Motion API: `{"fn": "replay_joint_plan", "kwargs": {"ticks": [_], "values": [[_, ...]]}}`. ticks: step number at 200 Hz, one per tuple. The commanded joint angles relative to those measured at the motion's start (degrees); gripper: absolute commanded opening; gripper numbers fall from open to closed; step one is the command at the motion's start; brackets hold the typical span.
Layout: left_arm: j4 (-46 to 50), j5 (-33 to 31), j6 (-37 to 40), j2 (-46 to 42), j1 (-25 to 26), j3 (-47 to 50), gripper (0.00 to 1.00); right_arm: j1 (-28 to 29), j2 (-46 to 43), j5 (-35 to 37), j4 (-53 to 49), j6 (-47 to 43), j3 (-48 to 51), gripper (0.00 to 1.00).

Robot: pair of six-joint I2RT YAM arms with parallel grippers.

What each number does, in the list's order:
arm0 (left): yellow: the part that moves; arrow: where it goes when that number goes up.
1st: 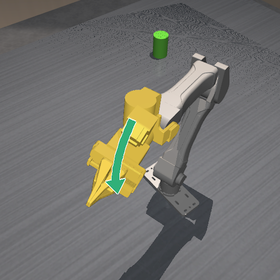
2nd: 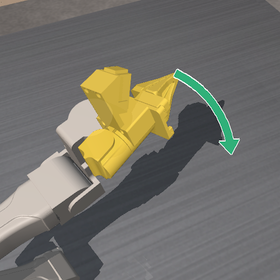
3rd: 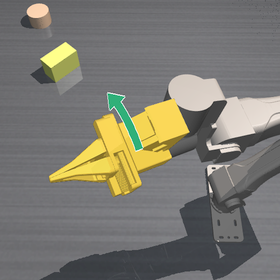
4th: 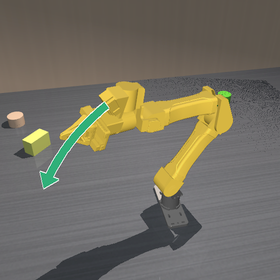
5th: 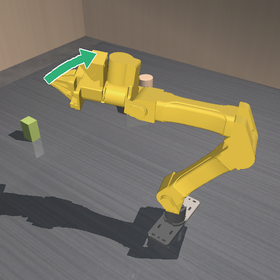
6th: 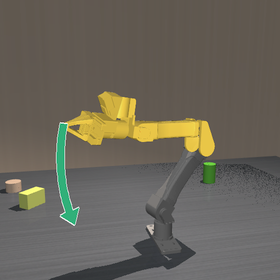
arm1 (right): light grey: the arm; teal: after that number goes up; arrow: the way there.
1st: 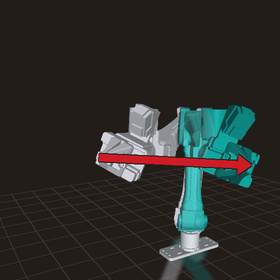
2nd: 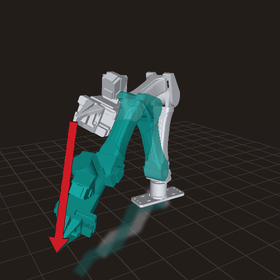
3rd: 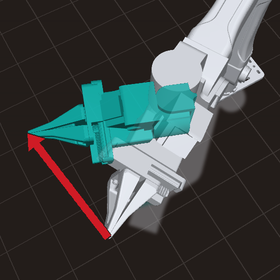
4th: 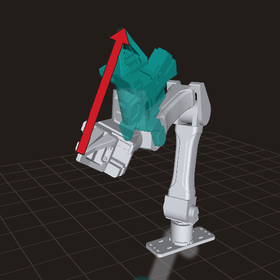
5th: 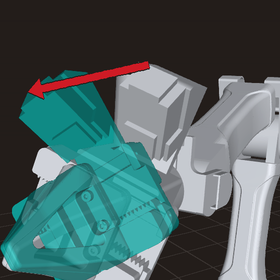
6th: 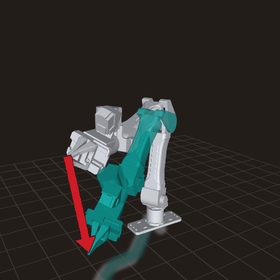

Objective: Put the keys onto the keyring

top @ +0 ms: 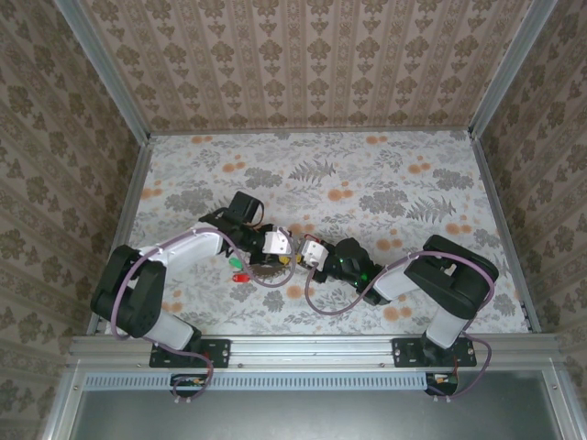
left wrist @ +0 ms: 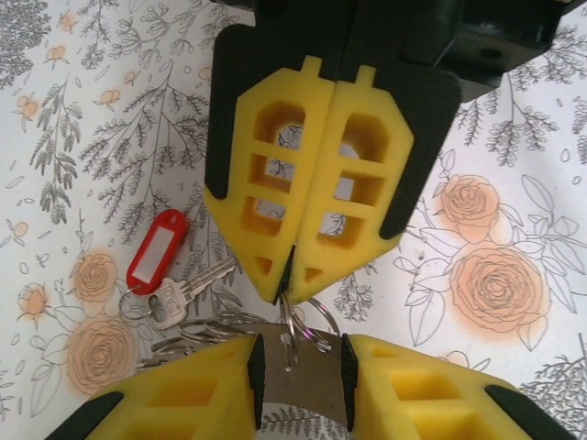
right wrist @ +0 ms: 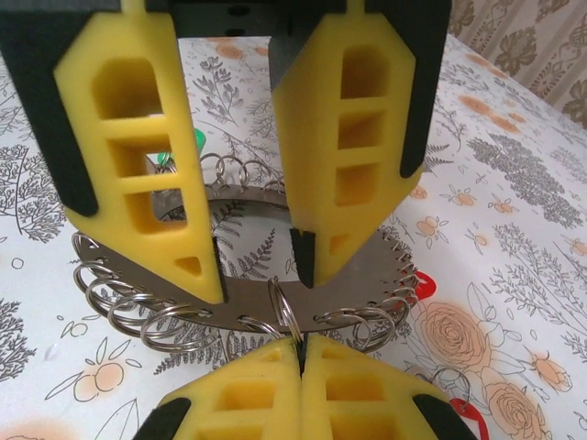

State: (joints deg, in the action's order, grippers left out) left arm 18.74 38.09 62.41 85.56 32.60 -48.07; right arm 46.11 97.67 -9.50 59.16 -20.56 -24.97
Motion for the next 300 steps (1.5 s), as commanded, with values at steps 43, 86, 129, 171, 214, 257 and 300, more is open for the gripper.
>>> {"fn": "replay_joint_plan", "kwargs": {"ticks": [43,86,129,171,214,257,300], "values": [[0.40,-0.87,0.40,2.24,1.15,-1.39,0.23,-0.38,1.73,-1.84,4.52,1.63,-0.52,0.00],[-0.44,-3.67,-0.70,2.54,1.15,-1.49,0.11,-0.59,1.69,-1.93,6.65,3.33,-0.34,0.00],[-4.00,-1.91,-3.09,1.31,1.02,-0.57,0.09,-0.60,1.56,-2.88,8.24,3.35,0.44,0.00],[-5.54,2.48,-4.95,1.42,0.43,-0.87,0.07,-0.66,1.12,-3.17,8.77,3.24,1.46,0.00],[-7.93,4.06,-7.70,1.40,-0.17,-0.73,0.20,-0.67,1.20,-2.46,10.05,3.48,2.73,0.00],[-4.66,4.79,-5.90,3.00,0.01,-2.46,0.22,-0.63,2.08,-1.57,11.74,3.90,2.97,0.00],[-0.29,1.60,-2.23,3.79,0.47,-4.00,0.03,-0.69,2.29,-1.22,13.02,4.04,3.60,0.00]]}}
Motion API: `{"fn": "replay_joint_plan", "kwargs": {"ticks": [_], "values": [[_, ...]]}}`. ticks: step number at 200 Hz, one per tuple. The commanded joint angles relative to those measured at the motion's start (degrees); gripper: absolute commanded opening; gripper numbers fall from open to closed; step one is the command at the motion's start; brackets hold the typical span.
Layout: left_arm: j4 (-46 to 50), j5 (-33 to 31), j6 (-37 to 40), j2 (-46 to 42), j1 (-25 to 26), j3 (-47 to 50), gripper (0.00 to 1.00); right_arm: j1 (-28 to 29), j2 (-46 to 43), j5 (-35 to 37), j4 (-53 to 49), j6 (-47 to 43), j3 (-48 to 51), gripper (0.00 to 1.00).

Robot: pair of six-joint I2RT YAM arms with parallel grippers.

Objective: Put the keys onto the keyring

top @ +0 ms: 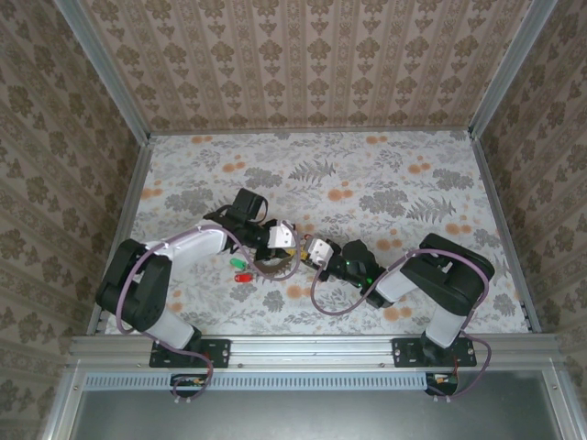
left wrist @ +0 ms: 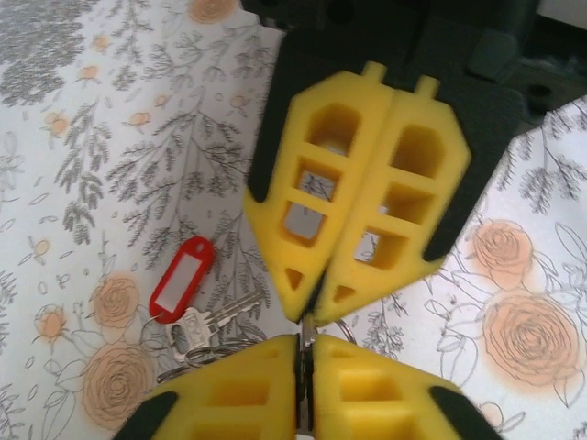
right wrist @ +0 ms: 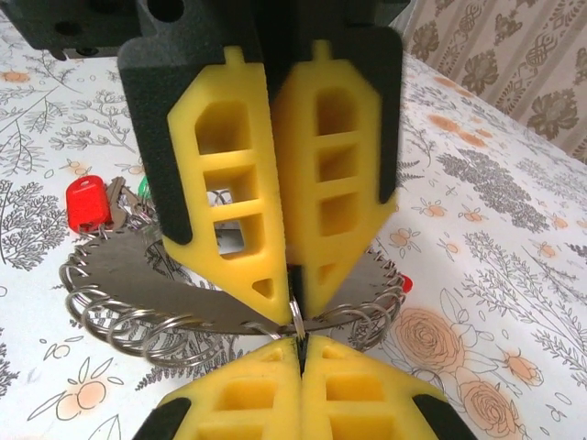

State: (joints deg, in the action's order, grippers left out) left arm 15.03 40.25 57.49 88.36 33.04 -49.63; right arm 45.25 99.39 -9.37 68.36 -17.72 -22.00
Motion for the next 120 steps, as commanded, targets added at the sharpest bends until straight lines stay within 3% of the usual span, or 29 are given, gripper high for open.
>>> {"fn": "replay_joint_plan", "kwargs": {"ticks": [1,29,44,67,82,101,120], "values": [[3.56,-0.63,2.79,0.97,0.02,-2.56,0.03,0.17,0.55,-1.35,3.85,1.15,0.64,0.00],[2.67,-0.46,3.27,-1.14,-0.17,-1.72,0.00,0.18,0.00,-1.38,3.16,0.49,0.98,0.00],[0.78,0.65,2.97,-3.64,-0.25,-0.82,0.00,0.03,-1.09,-0.46,3.30,-0.17,1.88,0.22],[1.04,3.04,3.79,-6.43,-0.52,-0.79,0.00,-0.26,-3.35,-0.39,2.91,-1.54,3.07,0.32],[1.52,4.09,4.62,-7.86,-0.69,-0.89,0.00,-0.35,-5.41,-1.43,0.47,-2.61,3.00,0.31],[4.61,6.40,7.39,-8.81,-1.28,-1.83,0.00,-0.35,-8.68,-2.88,-4.20,-4.26,2.32,0.22],[6.98,8.31,9.14,-9.30,-1.81,-2.51,0.00,-0.37,-11.84,-3.29,-6.73,-5.07,2.08,0.23]]}}
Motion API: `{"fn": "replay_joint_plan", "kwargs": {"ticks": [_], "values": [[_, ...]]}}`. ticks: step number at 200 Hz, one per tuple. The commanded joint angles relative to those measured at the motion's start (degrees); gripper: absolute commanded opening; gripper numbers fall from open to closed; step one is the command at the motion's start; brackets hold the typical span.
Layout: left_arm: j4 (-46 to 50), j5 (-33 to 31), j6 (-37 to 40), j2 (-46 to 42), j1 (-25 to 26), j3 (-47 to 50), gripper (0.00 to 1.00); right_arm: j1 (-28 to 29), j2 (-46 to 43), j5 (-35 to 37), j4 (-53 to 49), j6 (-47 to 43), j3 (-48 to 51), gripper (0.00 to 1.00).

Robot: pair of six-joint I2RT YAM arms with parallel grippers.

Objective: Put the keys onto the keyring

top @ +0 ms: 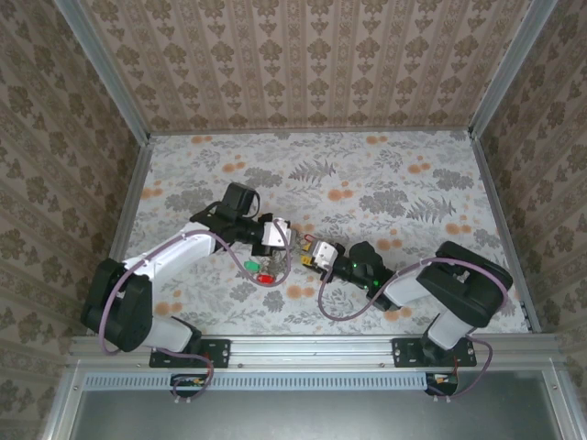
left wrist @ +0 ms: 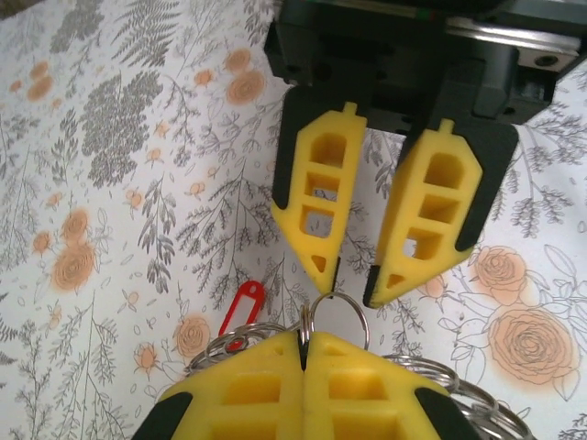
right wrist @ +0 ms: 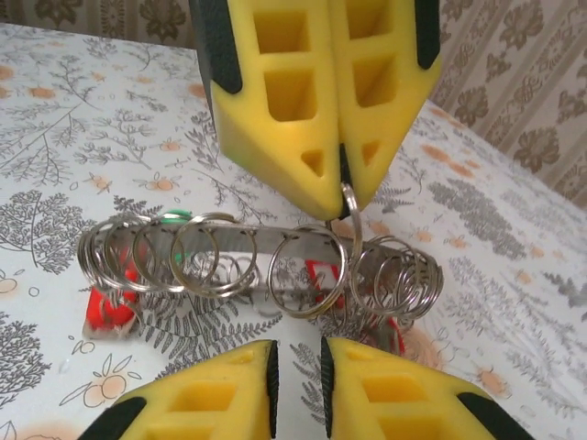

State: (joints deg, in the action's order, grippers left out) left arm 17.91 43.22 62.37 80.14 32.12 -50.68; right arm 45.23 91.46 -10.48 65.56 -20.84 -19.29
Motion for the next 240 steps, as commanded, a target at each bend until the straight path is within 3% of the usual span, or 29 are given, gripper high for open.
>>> {"fn": "replay_joint_plan", "kwargs": {"ticks": [1,35,67,88,110,164,240], "values": [[4.12,5.41,4.35,-1.10,-0.91,-1.45,0.00,-0.38,-4.09,-2.17,-3.94,-1.93,-0.60,0.23],[4.26,8.02,4.78,-2.47,-1.27,-1.41,0.00,-0.51,-11.29,-4.15,-11.28,-3.03,-0.88,0.26],[4.59,11.23,4.78,-3.62,-1.49,-1.78,0.00,-0.61,-17.86,-5.34,-19.97,-5.21,-1.37,0.10],[4.50,13.65,4.83,-4.44,-1.53,-1.75,0.00,-0.68,-21.63,-4.08,-24.31,-6.88,-1.06,0.20],[3.68,15.82,3.88,-5.37,-1.47,-1.47,0.00,-0.70,-24.58,-3.52,-29.69,-8.13,-2.39,0.23],[-2.45,16.62,-1.57,-7.27,-1.09,0.24,0.00,-0.10,-25.02,-5.08,-29.67,-6.50,-5.06,0.18],[-6.63,18.48,-5.81,-6.85,-0.26,1.11,0.00,0.22,-23.31,-2.96,-25.05,-3.97,-6.01,0.19]]}}
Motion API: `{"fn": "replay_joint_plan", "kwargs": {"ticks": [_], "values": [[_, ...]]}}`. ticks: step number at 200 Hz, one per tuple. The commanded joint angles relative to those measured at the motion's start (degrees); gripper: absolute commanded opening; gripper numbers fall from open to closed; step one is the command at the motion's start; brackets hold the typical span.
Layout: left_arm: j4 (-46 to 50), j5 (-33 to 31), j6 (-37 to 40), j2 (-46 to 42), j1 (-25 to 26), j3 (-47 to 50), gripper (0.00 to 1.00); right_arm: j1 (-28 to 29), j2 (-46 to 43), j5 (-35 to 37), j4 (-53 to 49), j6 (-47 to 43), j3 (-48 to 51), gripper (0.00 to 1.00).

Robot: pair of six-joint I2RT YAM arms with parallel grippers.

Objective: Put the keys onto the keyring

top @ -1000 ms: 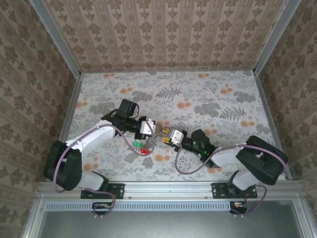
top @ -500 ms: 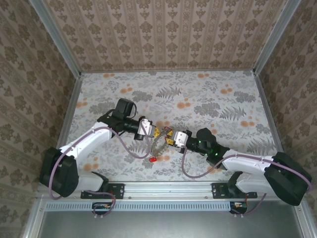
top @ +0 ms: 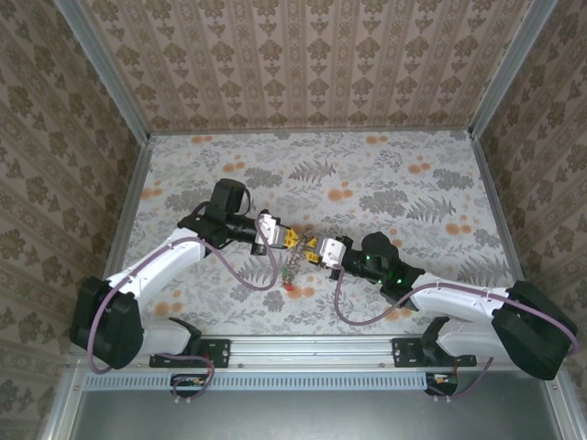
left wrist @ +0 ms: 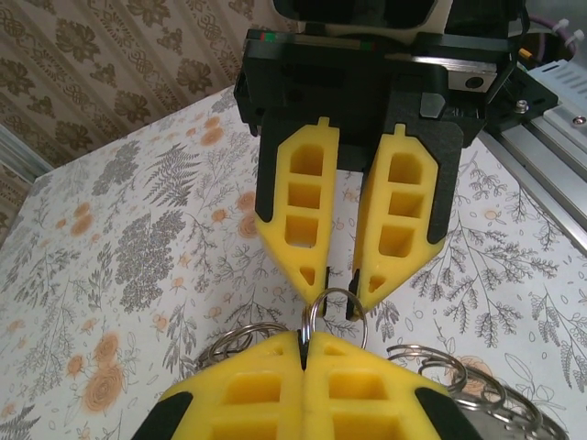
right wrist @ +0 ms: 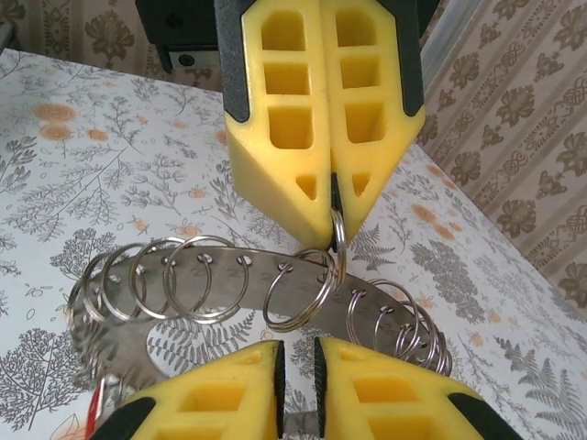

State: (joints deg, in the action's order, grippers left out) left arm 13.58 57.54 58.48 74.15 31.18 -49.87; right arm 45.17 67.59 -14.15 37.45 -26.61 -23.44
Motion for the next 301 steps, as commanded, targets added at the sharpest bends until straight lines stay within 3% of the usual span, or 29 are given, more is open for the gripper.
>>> {"fn": "replay_joint_plan", "kwargs": {"ticks": [1,63,113,174,225,258,285,301], "values": [[-2.32,4.16,-1.94,-0.86,0.70,0.30,0.00,0.32,0.59,0.80,3.15,1.86,-1.86,0.19],[-4.24,4.33,-3.20,0.02,1.07,0.67,0.00,0.33,0.54,2.21,5.07,3.15,-1.81,0.24],[-2.55,6.27,-2.17,0.80,1.16,-0.65,0.00,0.17,-1.71,1.59,0.88,0.62,-2.65,0.15],[-1.73,6.19,-1.49,1.10,1.60,-1.49,0.00,0.18,-1.63,-0.11,1.14,0.94,-2.83,0.22],[-1.28,5.42,-1.00,1.34,2.22,-1.59,0.00,0.12,-0.80,-2.50,1.09,1.29,-3.63,0.20],[-1.02,5.14,-0.91,1.35,2.38,-1.81,0.00,0.13,-0.79,-2.99,0.87,1.47,-3.72,0.12],[0.02,4.59,-1.11,0.80,2.39,-2.14,0.00,0.12,-0.84,-3.06,0.66,1.25,-3.66,0.00],[3.04,2.49,-1.07,-0.69,2.18,-2.55,0.16,0.07,-1.74,-4.06,1.40,0.95,-3.05,0.00]]}}
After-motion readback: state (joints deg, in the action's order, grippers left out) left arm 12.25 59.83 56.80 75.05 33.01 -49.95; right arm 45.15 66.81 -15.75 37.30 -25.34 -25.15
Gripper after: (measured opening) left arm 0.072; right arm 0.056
